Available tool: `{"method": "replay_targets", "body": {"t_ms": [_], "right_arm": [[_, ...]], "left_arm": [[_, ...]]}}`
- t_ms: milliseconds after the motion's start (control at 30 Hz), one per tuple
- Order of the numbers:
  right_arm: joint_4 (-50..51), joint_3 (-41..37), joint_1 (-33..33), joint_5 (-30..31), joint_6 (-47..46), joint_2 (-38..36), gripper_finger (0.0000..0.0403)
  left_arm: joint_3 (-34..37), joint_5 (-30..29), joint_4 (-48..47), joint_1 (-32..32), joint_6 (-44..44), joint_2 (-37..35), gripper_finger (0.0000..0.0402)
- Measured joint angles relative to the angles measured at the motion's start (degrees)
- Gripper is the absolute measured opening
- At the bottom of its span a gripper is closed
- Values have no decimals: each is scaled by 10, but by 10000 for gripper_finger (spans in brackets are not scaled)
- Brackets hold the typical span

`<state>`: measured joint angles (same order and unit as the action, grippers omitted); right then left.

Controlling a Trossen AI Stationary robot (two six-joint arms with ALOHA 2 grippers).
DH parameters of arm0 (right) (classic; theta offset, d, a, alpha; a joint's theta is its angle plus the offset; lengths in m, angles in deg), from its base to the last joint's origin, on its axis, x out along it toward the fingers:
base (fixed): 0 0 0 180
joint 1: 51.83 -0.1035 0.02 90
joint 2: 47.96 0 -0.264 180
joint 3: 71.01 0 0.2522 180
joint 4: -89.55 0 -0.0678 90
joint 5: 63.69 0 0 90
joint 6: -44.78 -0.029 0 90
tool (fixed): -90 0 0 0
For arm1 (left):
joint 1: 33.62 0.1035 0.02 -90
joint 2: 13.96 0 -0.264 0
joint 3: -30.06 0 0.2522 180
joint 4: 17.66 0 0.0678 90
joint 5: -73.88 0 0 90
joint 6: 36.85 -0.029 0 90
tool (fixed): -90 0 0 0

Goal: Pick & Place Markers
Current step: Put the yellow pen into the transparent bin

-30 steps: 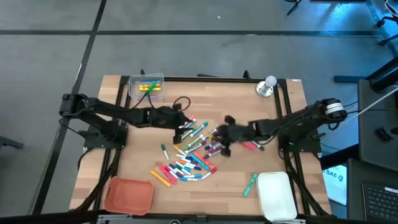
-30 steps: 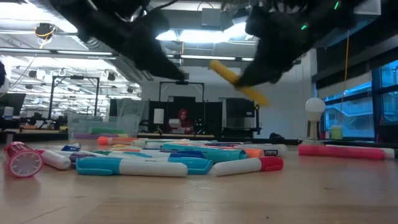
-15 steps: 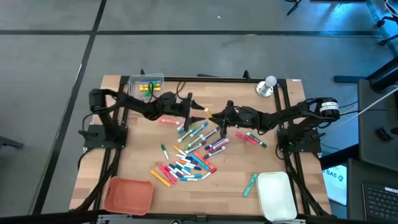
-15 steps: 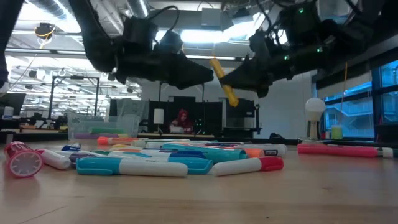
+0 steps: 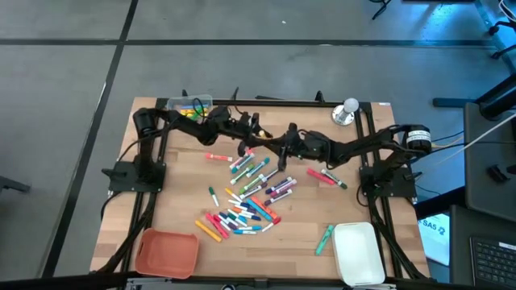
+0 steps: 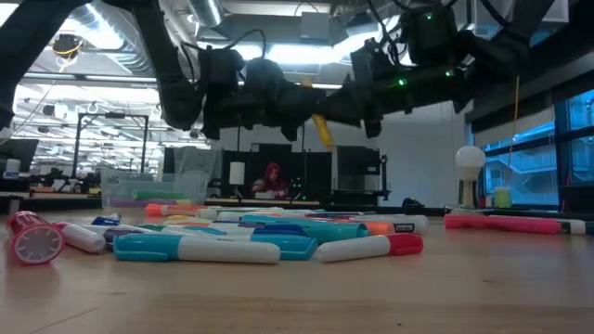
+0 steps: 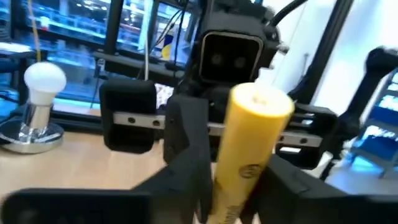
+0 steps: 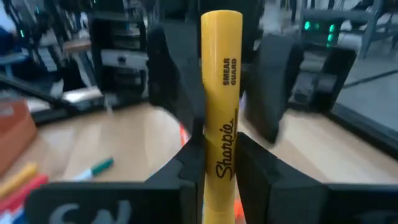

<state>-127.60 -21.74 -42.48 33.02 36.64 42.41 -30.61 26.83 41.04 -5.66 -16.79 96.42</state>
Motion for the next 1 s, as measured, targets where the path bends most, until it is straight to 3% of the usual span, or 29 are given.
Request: {"method": "replay_targets", "body": {"t_ms": [100, 233, 367, 500, 567, 667, 767, 867, 1000], "right_arm": [[-11, 2, 2, 1, -13, 0, 61], [-3, 2, 4, -3, -5, 0, 73], [37, 0, 3, -5, 14, 1, 129], [114, -1, -13, 74, -80, 1, 177], [164, 1, -25, 109, -138, -2, 190], [220, 1, -60, 116, -217, -3, 195], [224, 1, -115, 150, -231, -2, 193], [228, 1, -157, 209, -210, -10, 186], [238, 2, -184, 255, -209, -21, 176]], "left_arm": [[-2, 15, 4, 14, 17, -3, 57], [-2, 22, -20, 14, -8, -4, 57], [-1, 2, -91, -2, -80, -4, 57], [-1, -121, -240, -18, -132, -25, 57], [3, -221, -374, -28, -168, -50, 57], [-11, -405, -574, -47, -246, -122, 57], [-29, -547, -739, -58, -299, -193, 57], [-30, -615, -797, -54, -312, -256, 57], [-32, -646, -850, -29, -332, -320, 57]]}}
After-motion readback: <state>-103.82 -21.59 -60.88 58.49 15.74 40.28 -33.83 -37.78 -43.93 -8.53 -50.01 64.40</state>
